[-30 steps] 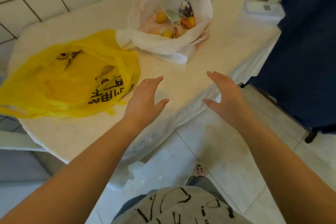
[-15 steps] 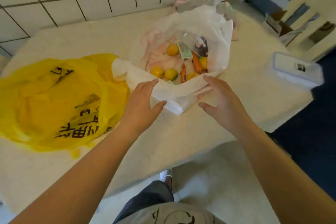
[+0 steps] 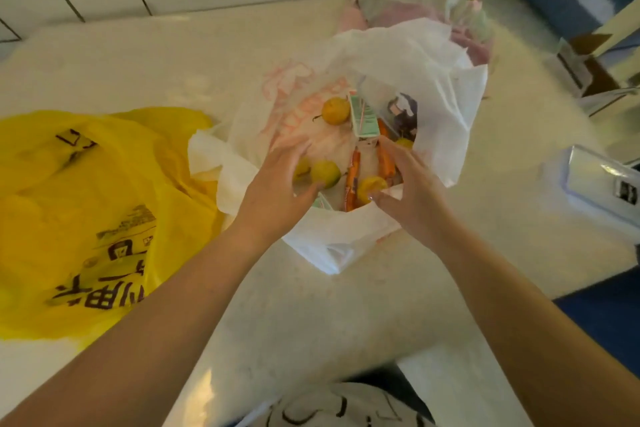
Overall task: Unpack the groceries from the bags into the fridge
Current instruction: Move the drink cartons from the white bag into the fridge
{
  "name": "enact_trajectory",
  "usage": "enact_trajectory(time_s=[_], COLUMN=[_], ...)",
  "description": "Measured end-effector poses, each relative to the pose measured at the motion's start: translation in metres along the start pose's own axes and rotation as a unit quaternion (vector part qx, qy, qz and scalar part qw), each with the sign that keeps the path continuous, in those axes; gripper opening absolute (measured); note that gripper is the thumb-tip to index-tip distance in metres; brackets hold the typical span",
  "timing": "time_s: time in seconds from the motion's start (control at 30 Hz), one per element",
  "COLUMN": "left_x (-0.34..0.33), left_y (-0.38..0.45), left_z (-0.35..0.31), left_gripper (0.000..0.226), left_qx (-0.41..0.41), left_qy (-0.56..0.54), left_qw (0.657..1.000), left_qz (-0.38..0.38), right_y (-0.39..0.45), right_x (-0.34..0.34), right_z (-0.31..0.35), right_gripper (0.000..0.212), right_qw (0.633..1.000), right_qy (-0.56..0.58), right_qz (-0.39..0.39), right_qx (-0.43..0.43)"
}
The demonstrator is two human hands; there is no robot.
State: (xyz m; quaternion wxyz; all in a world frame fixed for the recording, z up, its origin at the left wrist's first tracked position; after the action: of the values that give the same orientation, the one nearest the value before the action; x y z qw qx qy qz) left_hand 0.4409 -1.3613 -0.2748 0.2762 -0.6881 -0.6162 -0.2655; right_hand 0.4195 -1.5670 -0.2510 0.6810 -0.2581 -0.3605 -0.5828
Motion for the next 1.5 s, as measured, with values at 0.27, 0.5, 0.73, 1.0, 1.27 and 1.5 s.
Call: enact_trajectory(time_s=[0.27,0.5,0.73,1.0,1.27,1.5], left_x=[-0.038,-0.056,-0.074,-0.076,-0.082,-0.082], left_y=[-0.025,-0.04,-0.067,-0.08,-0.096,-0.108], left_z=[0.007,-0.004,-0.007,-0.02,-0.005,0.0], left_gripper=[0.054,0.047,0.044,0.046,0.04,0.039], left_qx=[0.037,0.095,0.155,0.173,0.034,0.029], left_qy=[0.055,0.198,0.239,0.313,0.286,0.287], left_qw=[0.997,0.974,0.956,0.93,0.957,0.956], left_qz=[0.035,0.059,0.069,0.088,0.025,0.052], right_y=[0.032,0.037,0.037,0.02,-0.004,-0.033], right_x=[-0.039,-0.052,-0.064,-0.059,-0.055,-0.056], right_z=[-0.021,-0.039,-0.047,-0.051,-0.055,-0.063], right_gripper=[0.068,0.058,0.047,0.043,0.047,0.061], right_qw=[0.982,0.941,0.924,0.92,0.917,0.93], right_qy=[0.031,-0.059,-0.052,-0.056,-0.074,-0.066], right_qz=[0.164,0.231,0.277,0.283,0.304,0.298], right_qx=[0.09,0.242,0.259,0.265,0.247,0.204])
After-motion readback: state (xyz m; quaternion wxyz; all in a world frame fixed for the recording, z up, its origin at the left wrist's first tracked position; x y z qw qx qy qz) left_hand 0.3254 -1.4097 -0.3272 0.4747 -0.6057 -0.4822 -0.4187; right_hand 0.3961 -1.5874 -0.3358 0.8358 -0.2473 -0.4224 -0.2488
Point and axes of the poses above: each hand's wrist, its own y-axis towards the middle knuckle, its own x-axis out of the back of the hand, z = x × y, the point moved 1 cm from there along y, towards the middle knuckle, and after that the axes turned 11 degrees about x, right-handed, at the moved point
